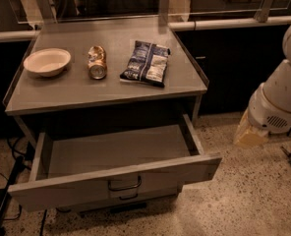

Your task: Close top drawer

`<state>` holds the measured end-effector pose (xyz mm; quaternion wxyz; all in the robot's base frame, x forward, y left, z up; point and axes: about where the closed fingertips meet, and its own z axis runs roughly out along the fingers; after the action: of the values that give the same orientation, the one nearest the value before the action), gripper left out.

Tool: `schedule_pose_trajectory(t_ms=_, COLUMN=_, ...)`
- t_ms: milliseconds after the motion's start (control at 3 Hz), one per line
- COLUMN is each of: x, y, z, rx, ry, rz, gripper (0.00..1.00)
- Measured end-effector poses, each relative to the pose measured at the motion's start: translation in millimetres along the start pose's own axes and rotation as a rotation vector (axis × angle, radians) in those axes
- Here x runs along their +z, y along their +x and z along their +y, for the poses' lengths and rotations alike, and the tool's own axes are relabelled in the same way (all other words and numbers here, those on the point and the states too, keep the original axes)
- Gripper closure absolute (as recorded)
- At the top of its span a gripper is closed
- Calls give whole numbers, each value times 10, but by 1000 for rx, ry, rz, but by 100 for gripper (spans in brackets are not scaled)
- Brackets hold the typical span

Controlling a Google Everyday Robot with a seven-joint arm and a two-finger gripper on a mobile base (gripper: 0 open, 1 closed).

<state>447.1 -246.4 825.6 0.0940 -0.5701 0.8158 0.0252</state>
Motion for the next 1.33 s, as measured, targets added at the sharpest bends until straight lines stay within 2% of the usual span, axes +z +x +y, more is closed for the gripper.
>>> schedule_pose_trajectory(t_ms=333, x=15, y=1, z=-1, rx=0, ry=-3, rz=0, gripper=100)
schedule_pose_trajectory(t_ms=1000, x=185, y=-118, z=224, rx=-50, ry=-32, rz=8, gripper=100)
schedule_pose_trajectory(t_ms=1333, x=271, y=-166, z=91, rx=-41, ry=9, rz=7, gripper=100)
